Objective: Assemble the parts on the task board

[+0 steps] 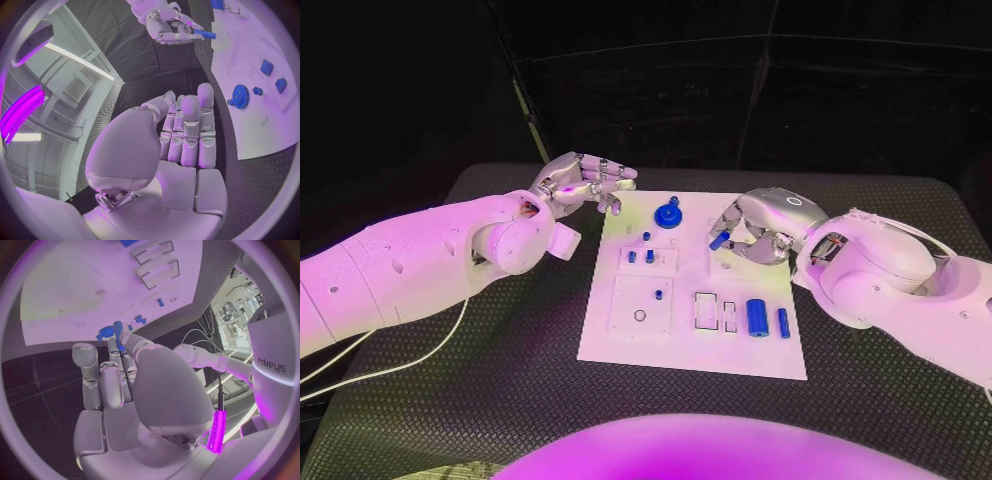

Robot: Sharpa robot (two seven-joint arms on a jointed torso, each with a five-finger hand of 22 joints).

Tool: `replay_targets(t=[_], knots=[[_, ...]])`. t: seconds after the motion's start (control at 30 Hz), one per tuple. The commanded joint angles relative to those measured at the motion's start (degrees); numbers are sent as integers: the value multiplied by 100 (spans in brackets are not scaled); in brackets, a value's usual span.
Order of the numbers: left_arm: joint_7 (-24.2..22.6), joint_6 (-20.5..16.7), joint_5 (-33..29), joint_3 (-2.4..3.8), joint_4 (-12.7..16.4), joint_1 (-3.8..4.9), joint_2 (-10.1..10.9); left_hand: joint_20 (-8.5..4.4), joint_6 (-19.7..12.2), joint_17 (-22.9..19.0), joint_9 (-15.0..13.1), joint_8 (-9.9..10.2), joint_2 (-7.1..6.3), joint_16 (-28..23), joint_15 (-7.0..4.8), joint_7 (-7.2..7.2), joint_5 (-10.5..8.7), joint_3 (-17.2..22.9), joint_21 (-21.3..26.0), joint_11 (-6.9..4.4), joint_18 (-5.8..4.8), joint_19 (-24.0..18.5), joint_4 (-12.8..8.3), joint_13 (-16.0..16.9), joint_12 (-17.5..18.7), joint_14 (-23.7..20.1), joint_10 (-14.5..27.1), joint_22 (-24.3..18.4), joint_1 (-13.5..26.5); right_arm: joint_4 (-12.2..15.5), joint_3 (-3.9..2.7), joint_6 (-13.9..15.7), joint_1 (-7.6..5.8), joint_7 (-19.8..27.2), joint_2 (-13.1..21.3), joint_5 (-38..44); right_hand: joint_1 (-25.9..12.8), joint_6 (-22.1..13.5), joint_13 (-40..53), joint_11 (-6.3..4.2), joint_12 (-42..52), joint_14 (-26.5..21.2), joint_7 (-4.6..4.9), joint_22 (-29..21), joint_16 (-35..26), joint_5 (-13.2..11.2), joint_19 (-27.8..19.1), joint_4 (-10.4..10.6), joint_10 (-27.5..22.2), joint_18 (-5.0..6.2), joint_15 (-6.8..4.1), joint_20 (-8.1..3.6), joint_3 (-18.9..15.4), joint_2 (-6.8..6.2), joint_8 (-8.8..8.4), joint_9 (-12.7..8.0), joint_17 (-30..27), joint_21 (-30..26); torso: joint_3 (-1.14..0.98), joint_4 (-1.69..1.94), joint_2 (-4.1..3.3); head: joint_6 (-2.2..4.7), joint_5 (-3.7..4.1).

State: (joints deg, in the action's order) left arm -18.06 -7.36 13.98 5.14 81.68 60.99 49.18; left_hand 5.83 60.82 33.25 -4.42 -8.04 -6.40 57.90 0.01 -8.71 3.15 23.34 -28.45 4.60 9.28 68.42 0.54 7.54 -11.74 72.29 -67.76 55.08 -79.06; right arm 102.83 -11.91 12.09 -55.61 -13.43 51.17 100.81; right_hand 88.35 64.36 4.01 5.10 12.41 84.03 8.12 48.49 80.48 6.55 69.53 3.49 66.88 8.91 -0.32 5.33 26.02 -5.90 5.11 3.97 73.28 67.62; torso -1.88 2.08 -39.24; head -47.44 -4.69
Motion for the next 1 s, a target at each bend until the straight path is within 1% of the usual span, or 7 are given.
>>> replay_targets(t=[0.03,0.3,0.4,0.53,0.7,0.87,1.0], knots=[[-20,64,-25,7,0,2,-12,11,-38,-5,9,-18,42,-38,8,-14,-7,-29,21,3,113,-33,-5,10,-11,-47,24,-5,11,177,-35,352,-1,172,-8,-269,-78,10,5,-89,-30,289,39,15,33,38,10,-14,127,-104,-21,3,39,8,-13,-5,14,21,1,7,-4,5,-6],[-25,64,-25,7,-4,-1,-44,11,-38,-5,9,-18,42,-38,8,-14,-7,-29,21,3,113,-33,-5,10,-11,-47,24,-5,11,118,-41,265,0,371,-493,-501,-119,4,5,-82,-58,290,46,16,36,47,2,-42,123,-103,-16,8,81,-10,-27,-6,15,27,6,6,-14,-4,-26],[-28,64,-25,7,-4,-1,-61,11,-38,-5,9,-18,42,-38,8,-14,-7,-29,21,3,113,-33,-5,10,-11,-47,24,-5,11,9,119,194,0,464,-746,-527,-134,-1,5,-79,-69,289,48,6,36,53,-7,-53,121,-101,-14,10,97,-12,-33,-7,14,24,8,25,-19,-25,-32],[-31,61,-25,7,1,0,-66,11,-38,-5,9,-18,42,-38,8,-14,-7,-29,21,3,113,-33,-5,10,-11,-47,24,-5,11,-154,409,72,-1,573,-1043,-523,-152,-9,5,-74,-85,289,53,2,38,63,-14,-71,115,-100,-10,13,120,-16,-43,-8,16,24,13,29,-26,-43,-55],[-37,57,-25,7,11,1,-74,11,-38,-5,9,-18,42,-38,8,-14,-7,-29,21,3,113,-33,-5,10,-11,-47,24,-5,11,-367,742,-103,3,677,-1357,-430,-167,-15,5,-70,-97,288,57,-10,39,68,-24,-83,110,-97,-7,15,134,-19,-49,-9,15,20,5,3,-23,-95,-112],[-38,60,-25,8,15,1,-86,11,-38,-5,9,-18,42,-38,8,-14,-7,-29,21,3,113,-33,-5,10,-11,-47,24,-5,11,-515,866,-354,9,661,-1528,-294,-193,-20,5,-65,-110,288,63,-19,40,67,-33,-94,105,-95,-3,19,144,-24,-55,-9,14,16,2,0,-18,-124,-123],[-40,62,-25,8,13,1,-93,12,-41,-10,10,-20,50,-42,9,-14,-7,-33,30,3,114,-33,-11,15,-21,-52,32,-12,5,-568,896,-472,11,633,-1585,-225,-199,-20,5,-64,-113,287,64,-27,38,67,-38,-95,104,-94,-2,20,146,-24,-56,-8,11,13,2,10,-11,-143,-128]])
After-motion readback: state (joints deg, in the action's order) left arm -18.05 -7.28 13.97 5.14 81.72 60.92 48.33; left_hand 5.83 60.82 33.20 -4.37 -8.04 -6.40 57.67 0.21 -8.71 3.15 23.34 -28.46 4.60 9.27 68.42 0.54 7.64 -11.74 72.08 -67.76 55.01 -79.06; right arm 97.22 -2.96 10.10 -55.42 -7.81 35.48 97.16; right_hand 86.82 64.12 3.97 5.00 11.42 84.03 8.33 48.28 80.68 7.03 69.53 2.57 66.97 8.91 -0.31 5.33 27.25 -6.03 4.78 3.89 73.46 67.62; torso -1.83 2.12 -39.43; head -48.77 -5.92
